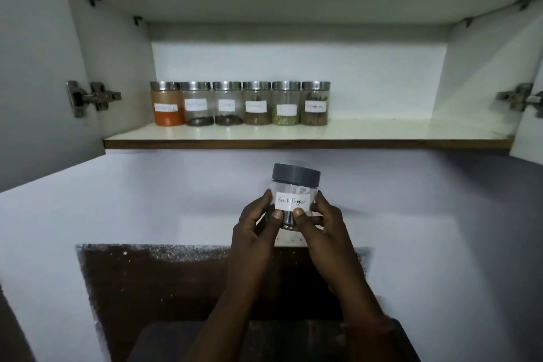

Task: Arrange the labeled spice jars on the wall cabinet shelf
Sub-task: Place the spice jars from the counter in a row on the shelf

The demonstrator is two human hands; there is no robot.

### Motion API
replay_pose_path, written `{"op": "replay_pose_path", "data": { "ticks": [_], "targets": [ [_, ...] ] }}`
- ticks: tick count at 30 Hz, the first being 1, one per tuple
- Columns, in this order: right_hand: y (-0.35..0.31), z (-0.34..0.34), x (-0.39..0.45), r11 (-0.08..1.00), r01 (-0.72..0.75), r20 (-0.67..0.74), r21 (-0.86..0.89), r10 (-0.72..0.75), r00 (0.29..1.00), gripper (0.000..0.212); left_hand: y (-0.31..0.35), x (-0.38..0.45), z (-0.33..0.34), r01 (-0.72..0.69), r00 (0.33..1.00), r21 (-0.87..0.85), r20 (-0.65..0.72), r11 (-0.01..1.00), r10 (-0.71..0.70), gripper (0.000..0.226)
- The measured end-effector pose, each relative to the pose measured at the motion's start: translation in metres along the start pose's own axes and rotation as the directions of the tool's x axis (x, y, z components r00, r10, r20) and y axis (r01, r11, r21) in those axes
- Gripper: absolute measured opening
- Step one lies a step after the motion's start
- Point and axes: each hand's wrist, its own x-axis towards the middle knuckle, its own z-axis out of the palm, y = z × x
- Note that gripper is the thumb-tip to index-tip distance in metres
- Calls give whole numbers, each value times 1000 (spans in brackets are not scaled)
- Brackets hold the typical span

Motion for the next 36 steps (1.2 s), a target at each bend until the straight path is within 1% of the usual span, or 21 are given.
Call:
{"op": "replay_pose_path", "data": {
  "ticks": [6, 9, 11, 12, 13, 16, 18, 20, 22, 25, 27, 30, 32, 34, 36],
  "targets": [
    [-37, -20, 27, 994, 87, -62, -61, -91, 994, 35, 41, 33, 23, -92, 995, 50, -27, 995, 93, 46],
    [-55, -26, 38, 992, 120, -76, -46, -124, 989, 44, 61, 51, 34, -194, 981, 100, 7, 976, 194, 41],
    [-68, -34, 47, 986, 162, -97, -41, -165, 981, 50, 70, 61, 41, -215, 976, 85, 48, 973, 212, 38],
    [-75, -40, 52, 982, 184, -111, -50, -189, 976, 49, 74, 65, 44, -216, 975, 70, 67, 974, 211, 39],
    [-81, -46, 57, 976, 207, -125, -69, -214, 969, 45, 77, 69, 47, -218, 974, 65, 83, 974, 213, 41],
    [-96, -61, 77, 954, 271, -161, -129, -290, 943, 24, 88, 85, 60, -263, 961, 84, 114, 961, 253, 42],
    [-105, -70, 93, 947, 288, -177, -145, -311, 934, 17, 98, 101, 71, -282, 954, 90, 130, 955, 270, 42],
    [-113, -82, 112, 948, 270, -200, -168, -301, 933, 16, 108, 119, 83, -284, 951, 108, 161, 953, 265, 42],
    [-119, -95, 135, 948, 229, -235, -220, -279, 931, 23, 117, 139, 98, -275, 948, 158, 209, 948, 240, 43],
    [-122, -109, 168, 935, 189, -261, -300, -271, 926, 30, 120, 165, 119, -229, 954, 240, 247, 943, 169, 45],
    [-119, -116, 189, 925, 169, -250, -339, -262, 932, 30, 118, 180, 133, -191, 962, 290, 247, 938, 119, 47],
    [-111, -124, 215, 926, 118, -222, -359, -208, 953, 39, 111, 198, 151, -210, 956, 310, 265, 927, 128, 37],
    [-104, -126, 227, 925, 95, -196, -369, -177, 965, 44, 101, 205, 161, -200, 958, 316, 261, 927, 118, 37],
    [-96, -127, 235, 919, 80, -177, -387, -159, 971, 45, 91, 210, 169, -198, 962, 382, 252, 903, 105, 36],
    [-90, -129, 243, 915, 67, -163, -398, -143, 976, 44, 83, 217, 178, -234, 958, 439, 258, 867, 128, 29]
  ]
}}
